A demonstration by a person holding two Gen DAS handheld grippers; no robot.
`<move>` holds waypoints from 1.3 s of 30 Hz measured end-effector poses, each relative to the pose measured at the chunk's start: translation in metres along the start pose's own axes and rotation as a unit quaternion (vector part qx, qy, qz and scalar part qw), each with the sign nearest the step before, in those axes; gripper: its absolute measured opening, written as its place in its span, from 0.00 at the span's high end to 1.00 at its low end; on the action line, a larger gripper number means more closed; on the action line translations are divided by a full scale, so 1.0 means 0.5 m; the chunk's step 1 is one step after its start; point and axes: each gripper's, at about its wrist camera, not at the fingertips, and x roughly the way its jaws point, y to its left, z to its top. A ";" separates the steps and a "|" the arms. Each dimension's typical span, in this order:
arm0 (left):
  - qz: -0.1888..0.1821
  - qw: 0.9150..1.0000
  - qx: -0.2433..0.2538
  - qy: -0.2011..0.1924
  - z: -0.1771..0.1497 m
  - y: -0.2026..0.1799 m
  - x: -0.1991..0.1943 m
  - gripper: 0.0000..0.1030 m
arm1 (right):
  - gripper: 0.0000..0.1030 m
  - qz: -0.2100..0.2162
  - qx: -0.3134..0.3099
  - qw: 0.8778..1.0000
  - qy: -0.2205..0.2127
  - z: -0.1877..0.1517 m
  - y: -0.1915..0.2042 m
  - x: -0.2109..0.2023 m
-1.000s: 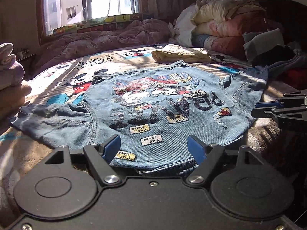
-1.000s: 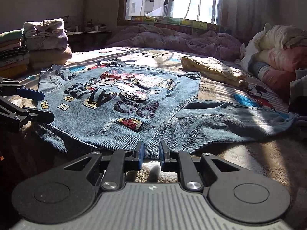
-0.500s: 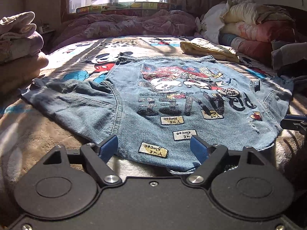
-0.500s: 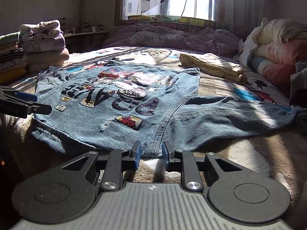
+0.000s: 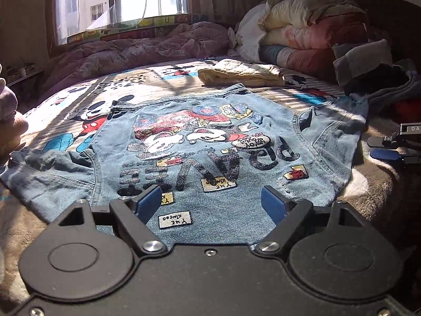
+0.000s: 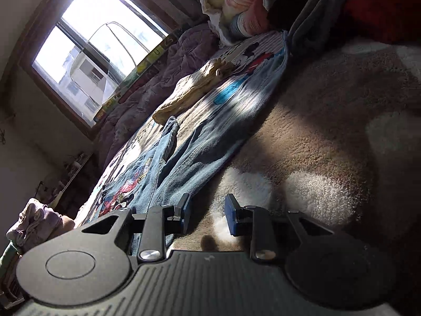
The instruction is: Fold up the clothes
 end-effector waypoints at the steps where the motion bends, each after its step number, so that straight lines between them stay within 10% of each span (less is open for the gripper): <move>1: -0.007 1.000 0.019 0.002 0.004 -0.024 0.006 0.19 | 0.71 0.005 0.008 1.000 -0.002 0.004 -0.008 0.002; 21: -0.061 0.965 0.257 0.002 0.101 -0.364 0.135 0.29 | 0.71 0.045 0.105 0.993 -0.034 0.107 -0.098 0.043; 39: 0.075 0.874 0.478 -0.041 0.119 -0.608 0.307 0.42 | 0.66 0.040 0.209 0.970 -0.115 0.184 -0.244 -0.042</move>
